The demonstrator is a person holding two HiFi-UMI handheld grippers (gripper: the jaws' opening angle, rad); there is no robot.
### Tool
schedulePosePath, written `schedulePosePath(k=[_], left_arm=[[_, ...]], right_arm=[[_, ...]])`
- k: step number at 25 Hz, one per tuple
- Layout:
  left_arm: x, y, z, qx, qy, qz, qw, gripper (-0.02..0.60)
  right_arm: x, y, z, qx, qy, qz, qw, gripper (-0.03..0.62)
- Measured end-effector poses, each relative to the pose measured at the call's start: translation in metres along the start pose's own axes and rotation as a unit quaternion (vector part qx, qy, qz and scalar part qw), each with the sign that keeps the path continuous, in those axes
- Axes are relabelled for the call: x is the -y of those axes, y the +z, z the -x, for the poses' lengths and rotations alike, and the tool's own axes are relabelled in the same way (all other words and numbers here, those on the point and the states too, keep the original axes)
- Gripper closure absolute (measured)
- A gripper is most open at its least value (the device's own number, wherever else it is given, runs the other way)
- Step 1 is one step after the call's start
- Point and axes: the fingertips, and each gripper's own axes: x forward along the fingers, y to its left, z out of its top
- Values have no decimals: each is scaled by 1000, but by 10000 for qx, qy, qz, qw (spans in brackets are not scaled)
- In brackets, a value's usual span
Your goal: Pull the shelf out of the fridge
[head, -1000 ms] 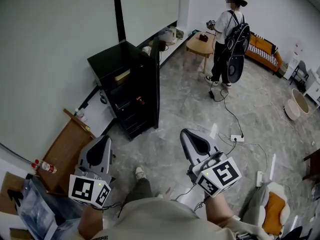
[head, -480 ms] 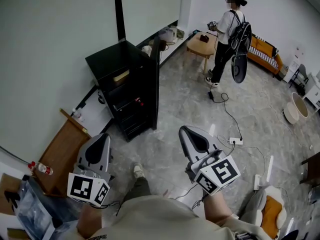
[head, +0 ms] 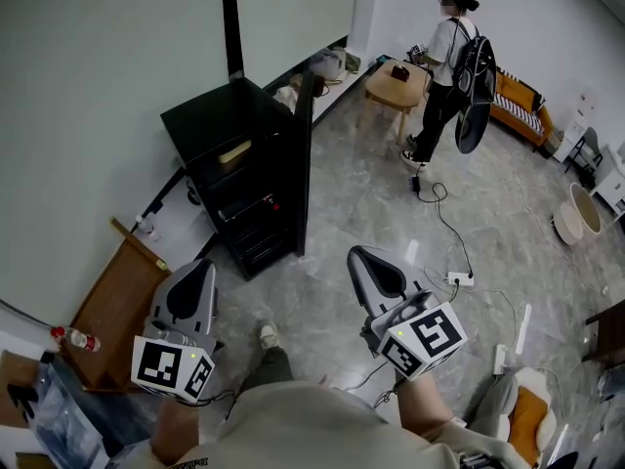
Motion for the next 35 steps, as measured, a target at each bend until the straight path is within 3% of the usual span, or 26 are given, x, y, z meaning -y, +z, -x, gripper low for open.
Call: schedulePosePath(k=[13, 35], left_arm=[[-61, -18, -73, -193, -193, 82, 9996, 571], [-225, -41, -202, -293, -584, 282, 9975, 571]], right_arm=[[31, -22, -94, -375, 19, -148, 9992, 599], [63, -29, -317, -691, -83, -107, 9975, 599]])
